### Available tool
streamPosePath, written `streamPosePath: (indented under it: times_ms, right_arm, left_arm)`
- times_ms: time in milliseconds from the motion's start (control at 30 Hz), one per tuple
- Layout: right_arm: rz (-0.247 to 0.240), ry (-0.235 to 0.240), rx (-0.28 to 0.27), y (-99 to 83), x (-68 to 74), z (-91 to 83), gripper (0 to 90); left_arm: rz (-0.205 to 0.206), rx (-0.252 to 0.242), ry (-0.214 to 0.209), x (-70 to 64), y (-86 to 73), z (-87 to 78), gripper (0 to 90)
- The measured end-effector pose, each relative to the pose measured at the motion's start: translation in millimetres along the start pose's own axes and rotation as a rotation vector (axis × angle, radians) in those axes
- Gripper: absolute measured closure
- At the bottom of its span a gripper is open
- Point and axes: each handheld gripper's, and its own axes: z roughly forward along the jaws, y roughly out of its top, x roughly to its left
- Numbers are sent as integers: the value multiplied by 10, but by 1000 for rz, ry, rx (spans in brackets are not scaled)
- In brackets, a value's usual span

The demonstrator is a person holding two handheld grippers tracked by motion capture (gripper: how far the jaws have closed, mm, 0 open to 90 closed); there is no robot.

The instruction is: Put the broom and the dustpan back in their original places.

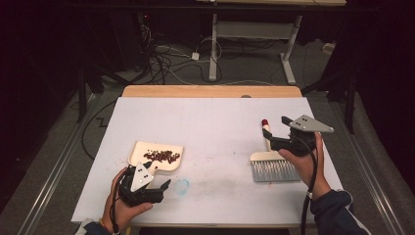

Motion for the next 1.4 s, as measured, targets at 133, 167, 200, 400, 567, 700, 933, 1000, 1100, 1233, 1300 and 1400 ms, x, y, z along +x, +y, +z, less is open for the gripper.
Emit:
streamPosePath:
  times_ms: [133, 167, 200, 400, 567, 700, 933, 1000, 1100, 1233, 1300, 1400]
  right_arm:
    - [-14, -2, -15, 5, 46, -67, 222]
    - [-22, 2, -20, 7, 54, -84, 223]
    - [-31, 5, -24, 10, 62, -99, 223]
    - [-54, 13, -23, 1, 131, -182, 223]
    - [-62, 6, -21, -7, 162, -235, 224]
    - [-73, 12, -25, -26, 191, -272, 224]
    - [-87, 25, -24, -69, 246, -346, 220]
    - [-98, 27, -21, -88, 263, -361, 220]
    - [-110, 34, -30, -127, 287, -385, 221]
    - [-127, 44, -37, -196, 295, -405, 220]
    - [-128, 45, -32, -231, 288, -413, 220]
    - [-125, 36, -36, -284, 275, -431, 221]
  left_arm:
    - [0, 4, 2, -7, -1, 4, 168]
    - [1, 4, 2, -10, 0, 5, 168]
    - [2, 4, 2, -12, 1, 5, 168]
    - [3, 5, 5, -19, 3, 4, 168]
    - [2, 4, 5, -21, 3, 5, 168]
    - [6, 7, 7, -26, 4, 6, 168]
    - [23, 18, 10, -38, 3, 15, 168]
    - [36, 10, 12, -35, 8, 17, 168]
    - [20, 13, 6, -44, 6, 15, 168]
    - [14, 12, 6, -38, 4, 16, 168]
    - [15, 11, 4, -40, 3, 17, 168]
    - [16, 11, 2, -42, 3, 18, 168]
